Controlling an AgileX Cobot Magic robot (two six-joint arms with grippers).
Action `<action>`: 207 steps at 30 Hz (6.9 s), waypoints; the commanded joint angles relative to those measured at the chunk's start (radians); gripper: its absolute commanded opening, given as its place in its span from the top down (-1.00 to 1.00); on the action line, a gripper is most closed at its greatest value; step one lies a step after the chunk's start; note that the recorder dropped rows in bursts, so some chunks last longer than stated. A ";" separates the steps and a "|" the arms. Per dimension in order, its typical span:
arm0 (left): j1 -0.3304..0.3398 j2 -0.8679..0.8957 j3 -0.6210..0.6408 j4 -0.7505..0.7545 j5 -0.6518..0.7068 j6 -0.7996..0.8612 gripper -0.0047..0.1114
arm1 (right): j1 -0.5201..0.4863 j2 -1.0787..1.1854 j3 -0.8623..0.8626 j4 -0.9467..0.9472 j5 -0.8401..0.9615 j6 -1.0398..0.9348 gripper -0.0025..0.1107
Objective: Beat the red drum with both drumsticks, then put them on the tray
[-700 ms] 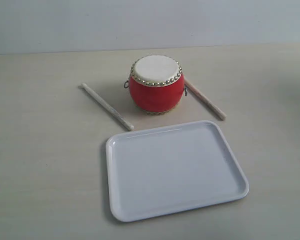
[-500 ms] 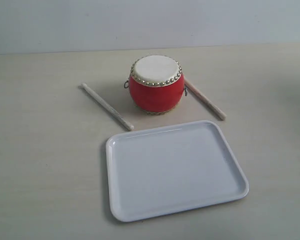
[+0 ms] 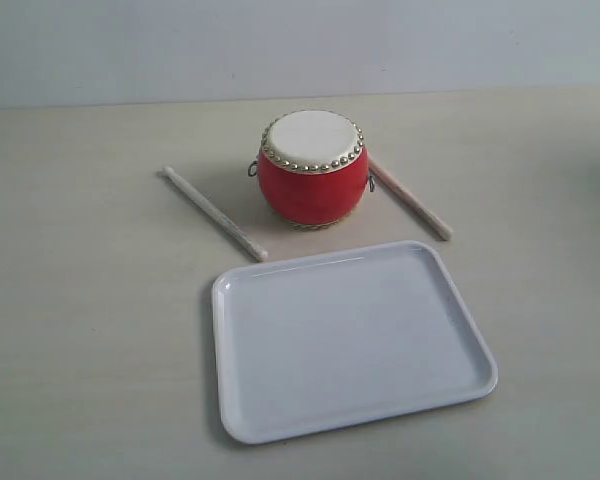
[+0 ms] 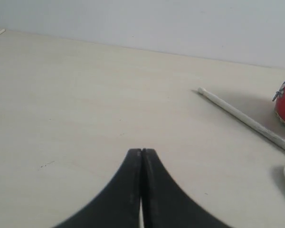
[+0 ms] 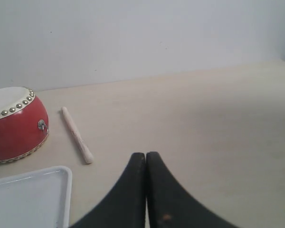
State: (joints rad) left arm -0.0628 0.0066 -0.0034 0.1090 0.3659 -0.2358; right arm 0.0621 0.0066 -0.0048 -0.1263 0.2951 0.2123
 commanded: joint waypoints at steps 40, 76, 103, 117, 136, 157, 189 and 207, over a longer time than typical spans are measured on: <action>0.003 -0.007 0.003 0.035 -0.358 -0.322 0.92 | -0.004 -0.007 0.005 -0.007 -0.005 0.000 0.96; 0.003 -0.007 0.003 0.036 -0.219 -0.324 0.92 | -0.004 -0.007 0.005 0.087 -0.440 0.028 0.96; 0.003 -0.007 0.003 0.045 -0.177 -0.323 0.92 | -0.004 1.335 -1.254 0.519 0.490 -0.441 0.96; 0.003 -0.007 0.003 0.052 -0.177 -0.323 0.92 | 0.300 1.701 -1.621 0.282 0.782 -0.402 0.96; 0.003 -0.007 0.003 0.052 -0.169 -0.323 0.92 | 0.290 1.983 -1.629 -0.037 0.799 -0.366 0.54; 0.003 -0.007 0.003 0.052 -0.169 -0.327 0.92 | 0.198 2.250 -1.814 0.202 0.864 -0.587 0.27; 0.003 -0.007 0.003 0.060 -0.578 -0.348 0.92 | 0.198 2.353 -1.850 0.197 0.797 -0.585 0.27; 0.003 -0.007 0.003 0.060 -0.555 -0.348 0.92 | 0.198 2.382 -1.850 0.202 0.785 -0.565 0.43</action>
State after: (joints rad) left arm -0.0628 0.0066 0.0035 0.1607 -0.2001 -0.5832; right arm 0.2652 2.3868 -1.8492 0.0725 1.0841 -0.3638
